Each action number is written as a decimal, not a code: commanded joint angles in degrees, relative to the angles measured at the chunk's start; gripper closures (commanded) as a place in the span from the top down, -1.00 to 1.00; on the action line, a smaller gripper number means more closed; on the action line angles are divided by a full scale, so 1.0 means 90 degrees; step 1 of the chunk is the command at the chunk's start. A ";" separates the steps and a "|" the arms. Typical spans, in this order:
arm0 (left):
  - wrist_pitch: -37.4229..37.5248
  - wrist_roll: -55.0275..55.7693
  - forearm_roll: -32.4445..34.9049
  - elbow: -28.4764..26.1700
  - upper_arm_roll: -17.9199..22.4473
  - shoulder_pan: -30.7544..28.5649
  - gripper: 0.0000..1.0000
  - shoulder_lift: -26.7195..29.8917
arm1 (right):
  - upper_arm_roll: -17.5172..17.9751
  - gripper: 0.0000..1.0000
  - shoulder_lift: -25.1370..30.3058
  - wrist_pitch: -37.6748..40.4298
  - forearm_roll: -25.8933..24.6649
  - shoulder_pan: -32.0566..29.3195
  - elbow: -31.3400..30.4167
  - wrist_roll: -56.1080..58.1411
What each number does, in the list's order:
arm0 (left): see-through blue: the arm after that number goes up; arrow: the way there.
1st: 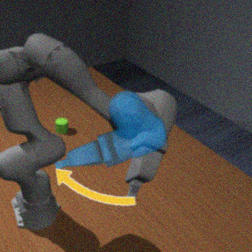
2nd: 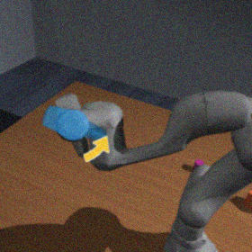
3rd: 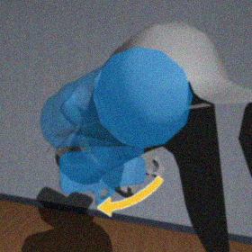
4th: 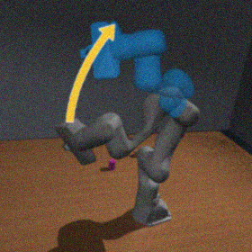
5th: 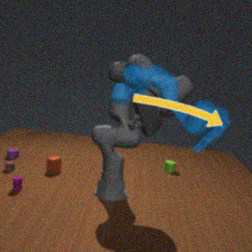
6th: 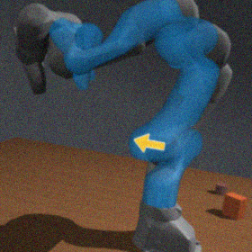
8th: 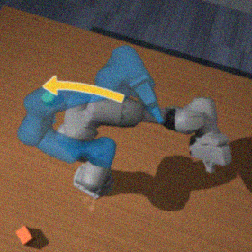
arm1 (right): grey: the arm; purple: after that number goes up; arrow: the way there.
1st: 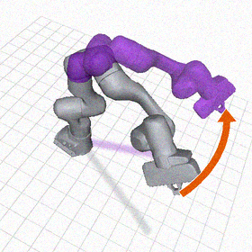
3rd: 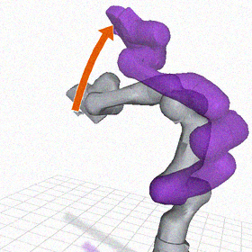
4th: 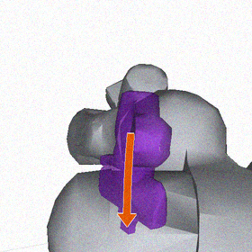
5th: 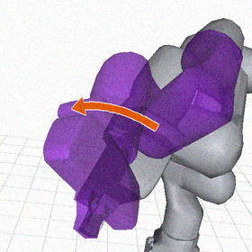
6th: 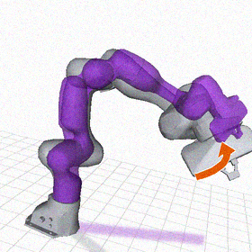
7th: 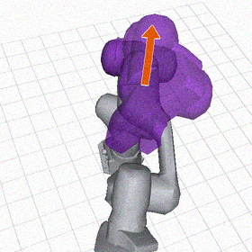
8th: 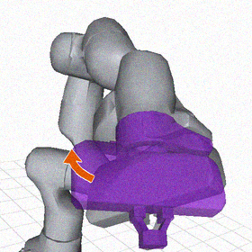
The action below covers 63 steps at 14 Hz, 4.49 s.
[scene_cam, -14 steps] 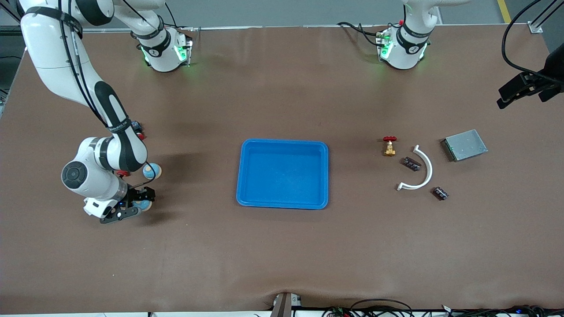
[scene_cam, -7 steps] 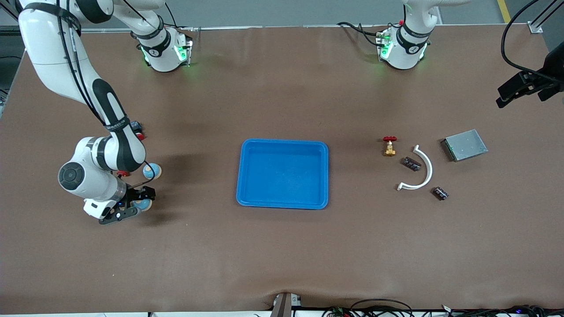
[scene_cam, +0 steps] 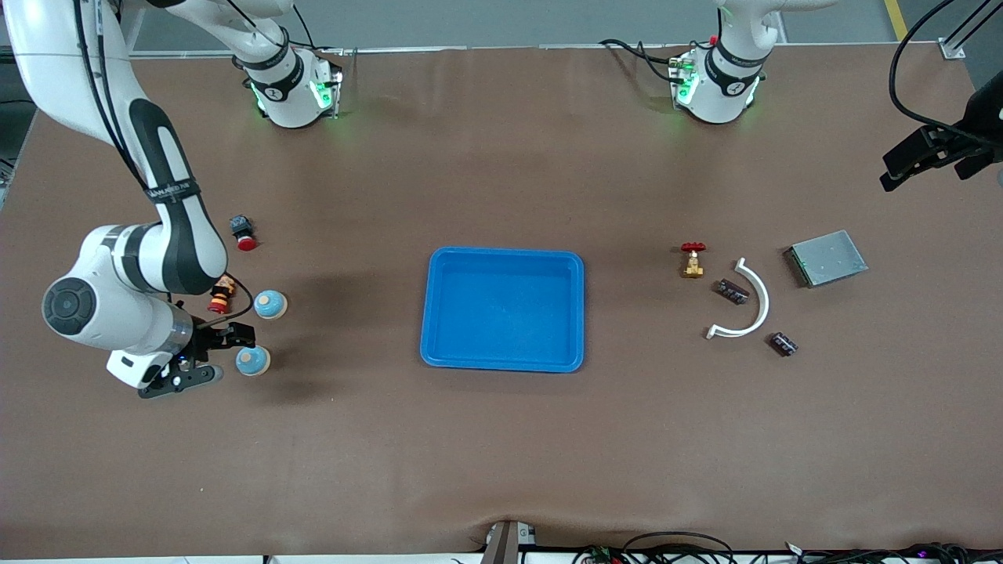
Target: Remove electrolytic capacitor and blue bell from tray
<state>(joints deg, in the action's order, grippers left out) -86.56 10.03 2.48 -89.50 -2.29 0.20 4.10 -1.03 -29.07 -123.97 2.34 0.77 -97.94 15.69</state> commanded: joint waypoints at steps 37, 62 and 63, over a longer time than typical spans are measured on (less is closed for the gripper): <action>0.0165 -0.0216 -0.0148 -0.0085 -0.0078 -0.0031 1.00 0.0326 | 0.0300 1.00 0.2595 0.4175 0.0072 -0.0398 0.1839 -0.2193; 0.0116 -0.0313 -0.0373 -0.0085 -0.0087 0.0008 1.00 0.0306 | 0.0241 1.00 0.2635 0.4019 -0.0368 -0.0408 0.1644 -0.1988; 0.0116 -0.0333 -0.0373 -0.0085 -0.0097 0.0017 1.00 0.0297 | 0.0241 1.00 0.2635 0.3980 -0.0358 -0.0408 0.1643 -0.1988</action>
<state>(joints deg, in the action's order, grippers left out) -85.74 7.64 0.16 -91.49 -3.18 0.28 7.44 0.98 -6.79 -87.16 -0.25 -2.85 -81.52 -2.68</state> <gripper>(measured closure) 0.000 0.000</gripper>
